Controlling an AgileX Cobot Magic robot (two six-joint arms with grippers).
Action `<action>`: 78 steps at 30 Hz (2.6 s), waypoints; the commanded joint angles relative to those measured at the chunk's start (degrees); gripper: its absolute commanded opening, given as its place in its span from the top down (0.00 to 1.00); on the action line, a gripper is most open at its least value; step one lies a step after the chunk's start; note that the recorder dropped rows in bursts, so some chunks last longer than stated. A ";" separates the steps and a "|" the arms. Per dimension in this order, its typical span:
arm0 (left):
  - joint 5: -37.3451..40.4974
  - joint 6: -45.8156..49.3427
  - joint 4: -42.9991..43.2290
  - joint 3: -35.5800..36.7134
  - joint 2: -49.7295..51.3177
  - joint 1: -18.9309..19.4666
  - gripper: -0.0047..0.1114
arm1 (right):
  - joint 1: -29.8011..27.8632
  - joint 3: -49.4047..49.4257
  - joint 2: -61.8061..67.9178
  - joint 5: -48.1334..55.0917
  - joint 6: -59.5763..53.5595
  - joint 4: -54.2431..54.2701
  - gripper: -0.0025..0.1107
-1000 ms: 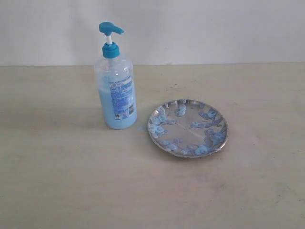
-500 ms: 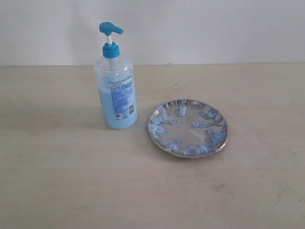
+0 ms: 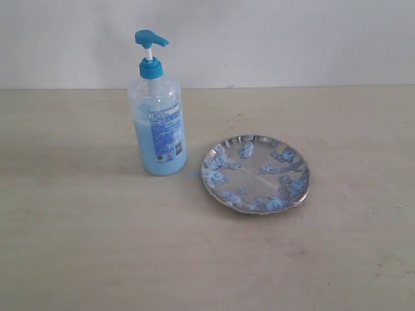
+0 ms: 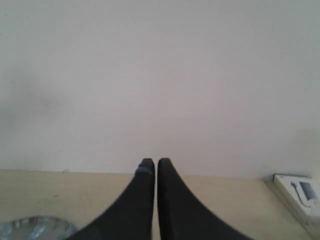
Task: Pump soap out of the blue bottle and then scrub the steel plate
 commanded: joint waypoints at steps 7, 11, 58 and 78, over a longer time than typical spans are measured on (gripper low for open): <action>0.15 0.22 0.02 0.20 0.31 -0.26 0.92 | -0.37 13.50 -0.27 3.38 -36.03 39.61 0.98; 0.05 0.22 0.02 0.20 0.19 -0.26 0.92 | -2.63 13.50 -0.27 3.83 -36.70 39.61 0.98; 7.38 61.63 -47.19 0.20 -6.88 3.66 0.92 | -6.97 13.50 -0.27 3.85 -40.80 41.75 0.98; 7.29 62.15 -46.69 0.20 -6.88 5.17 0.92 | -6.97 13.50 -0.27 3.34 -40.79 41.75 0.98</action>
